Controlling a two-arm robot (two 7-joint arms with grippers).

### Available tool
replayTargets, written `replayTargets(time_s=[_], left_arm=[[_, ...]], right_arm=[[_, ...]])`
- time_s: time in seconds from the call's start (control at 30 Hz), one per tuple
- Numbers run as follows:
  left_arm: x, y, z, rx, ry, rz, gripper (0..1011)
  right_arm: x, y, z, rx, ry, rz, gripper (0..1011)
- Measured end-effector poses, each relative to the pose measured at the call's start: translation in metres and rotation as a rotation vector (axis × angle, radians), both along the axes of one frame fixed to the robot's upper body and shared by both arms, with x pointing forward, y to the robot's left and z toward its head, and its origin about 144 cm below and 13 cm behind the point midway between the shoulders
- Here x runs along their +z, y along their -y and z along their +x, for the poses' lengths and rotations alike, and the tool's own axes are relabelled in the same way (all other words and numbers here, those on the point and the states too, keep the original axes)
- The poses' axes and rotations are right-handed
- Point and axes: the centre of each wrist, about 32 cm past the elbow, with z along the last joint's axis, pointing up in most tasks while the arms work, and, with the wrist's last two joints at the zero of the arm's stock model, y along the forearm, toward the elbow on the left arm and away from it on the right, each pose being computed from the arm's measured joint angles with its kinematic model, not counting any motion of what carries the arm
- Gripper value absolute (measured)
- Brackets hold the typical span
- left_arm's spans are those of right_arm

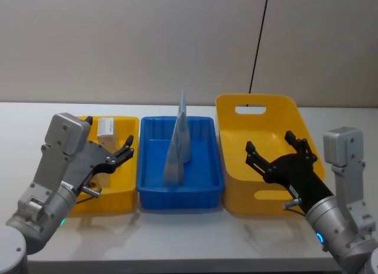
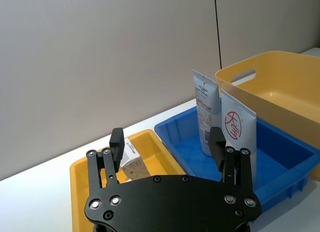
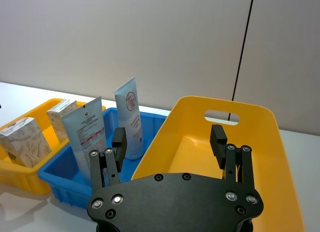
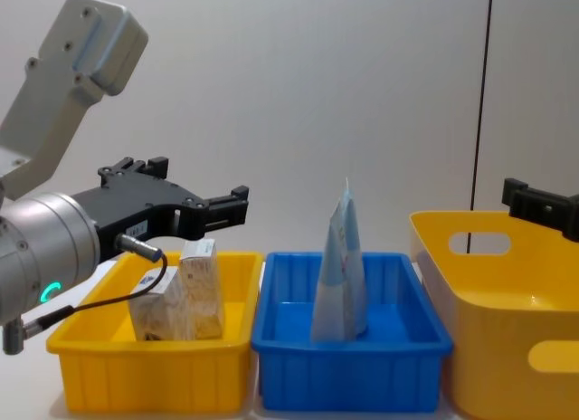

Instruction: Bimanual collaborative sorting of washing and personal care products

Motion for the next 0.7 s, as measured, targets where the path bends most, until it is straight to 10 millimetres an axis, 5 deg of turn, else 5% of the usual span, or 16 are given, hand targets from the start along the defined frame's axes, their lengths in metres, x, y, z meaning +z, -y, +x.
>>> replayTargets(time_s=[0.7], left_arm=[[0.0099, 0.0053, -0.0026, 0.037, -0.157, 0.016, 1001]], right_arm=[[0.0, 0.0, 0.0, 0.0, 0.0, 0.0, 1002]])
